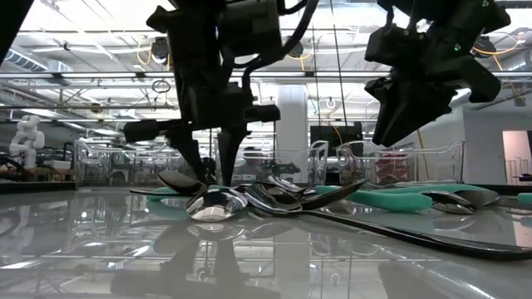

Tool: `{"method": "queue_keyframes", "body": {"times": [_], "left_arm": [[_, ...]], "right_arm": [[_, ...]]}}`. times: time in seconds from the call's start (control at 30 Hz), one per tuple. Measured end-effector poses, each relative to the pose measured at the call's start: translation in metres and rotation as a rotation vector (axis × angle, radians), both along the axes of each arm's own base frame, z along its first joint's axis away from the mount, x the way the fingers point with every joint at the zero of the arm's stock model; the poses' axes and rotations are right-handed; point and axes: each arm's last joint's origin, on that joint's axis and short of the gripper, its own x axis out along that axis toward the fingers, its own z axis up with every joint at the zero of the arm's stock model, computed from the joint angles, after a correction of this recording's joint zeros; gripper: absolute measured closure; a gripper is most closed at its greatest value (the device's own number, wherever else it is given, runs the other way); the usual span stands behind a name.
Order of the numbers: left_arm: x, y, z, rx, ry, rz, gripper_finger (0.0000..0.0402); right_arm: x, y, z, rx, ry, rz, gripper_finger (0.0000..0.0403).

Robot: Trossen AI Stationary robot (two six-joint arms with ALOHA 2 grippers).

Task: Sort silverware by color (type)
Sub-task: Put the green spoon into the center transparent bin

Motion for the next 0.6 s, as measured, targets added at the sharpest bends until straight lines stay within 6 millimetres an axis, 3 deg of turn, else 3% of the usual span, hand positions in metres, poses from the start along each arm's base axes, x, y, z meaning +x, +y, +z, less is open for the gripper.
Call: {"method": "queue_keyframes", "body": {"times": [0.6], "left_arm": [[-0.004, -0.025, 0.001, 0.121, 0.043, -0.292, 0.027]], "right_arm": [[0.0, 0.0, 0.0, -0.006, 0.001, 0.008, 0.031]]}}
